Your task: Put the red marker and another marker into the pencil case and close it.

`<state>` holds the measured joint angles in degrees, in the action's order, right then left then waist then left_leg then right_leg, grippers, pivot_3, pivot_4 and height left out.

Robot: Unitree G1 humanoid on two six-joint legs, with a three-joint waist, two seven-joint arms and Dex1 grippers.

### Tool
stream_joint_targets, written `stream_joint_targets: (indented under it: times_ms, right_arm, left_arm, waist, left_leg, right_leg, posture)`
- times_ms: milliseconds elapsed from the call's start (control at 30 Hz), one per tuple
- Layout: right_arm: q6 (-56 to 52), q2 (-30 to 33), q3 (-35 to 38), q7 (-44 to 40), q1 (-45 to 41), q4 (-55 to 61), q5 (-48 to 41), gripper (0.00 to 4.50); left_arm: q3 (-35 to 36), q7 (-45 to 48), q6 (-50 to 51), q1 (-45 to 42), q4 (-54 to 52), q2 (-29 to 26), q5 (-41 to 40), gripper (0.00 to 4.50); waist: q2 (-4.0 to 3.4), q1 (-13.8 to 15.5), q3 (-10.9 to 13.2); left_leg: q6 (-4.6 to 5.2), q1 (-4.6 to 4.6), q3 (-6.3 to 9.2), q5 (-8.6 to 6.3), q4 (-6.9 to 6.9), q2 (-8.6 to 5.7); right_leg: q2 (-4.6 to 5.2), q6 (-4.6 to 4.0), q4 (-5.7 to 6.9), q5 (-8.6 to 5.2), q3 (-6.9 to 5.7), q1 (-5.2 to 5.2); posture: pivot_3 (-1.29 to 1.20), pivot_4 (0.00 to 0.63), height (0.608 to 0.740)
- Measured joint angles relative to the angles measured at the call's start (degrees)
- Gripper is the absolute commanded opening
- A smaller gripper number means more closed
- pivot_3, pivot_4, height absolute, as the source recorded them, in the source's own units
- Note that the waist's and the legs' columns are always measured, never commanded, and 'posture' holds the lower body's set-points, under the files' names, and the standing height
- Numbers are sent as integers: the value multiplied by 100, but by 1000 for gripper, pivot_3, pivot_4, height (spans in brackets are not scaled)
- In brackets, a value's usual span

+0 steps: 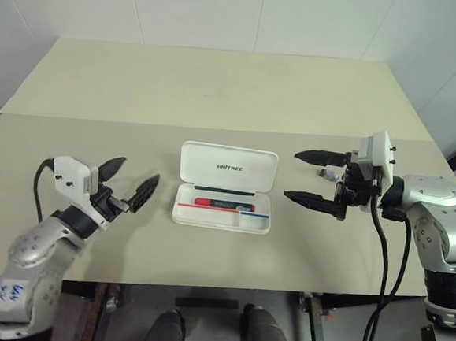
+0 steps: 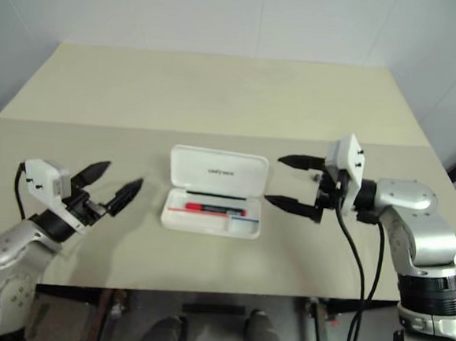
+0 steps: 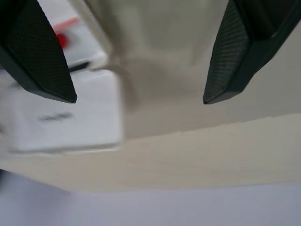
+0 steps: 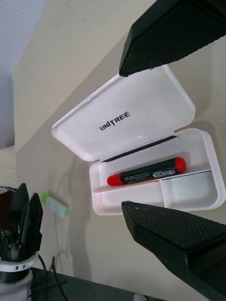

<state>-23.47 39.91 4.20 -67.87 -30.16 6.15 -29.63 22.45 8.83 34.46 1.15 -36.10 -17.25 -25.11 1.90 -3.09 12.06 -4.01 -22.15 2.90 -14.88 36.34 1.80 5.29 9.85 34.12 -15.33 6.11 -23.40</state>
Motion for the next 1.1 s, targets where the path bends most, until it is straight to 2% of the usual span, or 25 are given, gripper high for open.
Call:
stream_joint_targets:
  times_ms: [200, 333, 567, 1100]
  right_arm:
    - [60, -137, -269, -50, -234, -151, 15, 4464]
    - [116, -109, -300, -232, -400, -406, 33, 4464]
    - [115, -56, -334, -379, -550, -449, 53, 4464]
    - [92, 55, -286, -292, -372, -113, -17, 4464]
  left_arm:
    - [23, -1717, 996, 86, -862, 862, 577, 4500]
    - [102, -2502, 1698, 89, -1079, 1469, 773, 4500]
    - [361, -2988, 2401, -275, -942, 1652, 1052, 4500]
    - [246, -2937, 3267, -1251, 12, 1572, 1414, 4500]
  waist:
    - [0, 19, 0]
    - [4, 36, -2]
    - [8, 81, -3]
    - [9, 140, -3]
  left_leg:
    - [0, -5, 0, 0, 2, -3]
    - [-1, -5, 3, 0, -1, -3]
    - [-1, -7, 1, 0, 2, -3]
    - [-5, -7, 1, -2, -4, -3]
  right_leg:
    - [1, -3, -14, 3, 0, 2]
    - [-1, -5, -18, 3, -2, 3]
    - [-2, -39, -28, -10, -2, 4]
    - [-2, -33, -30, -6, -3, 2]
  posture:
    - [0, 150, 740]
    - [0, 150, 740]
    - [0, 150, 740]
    - [0, 150, 740]
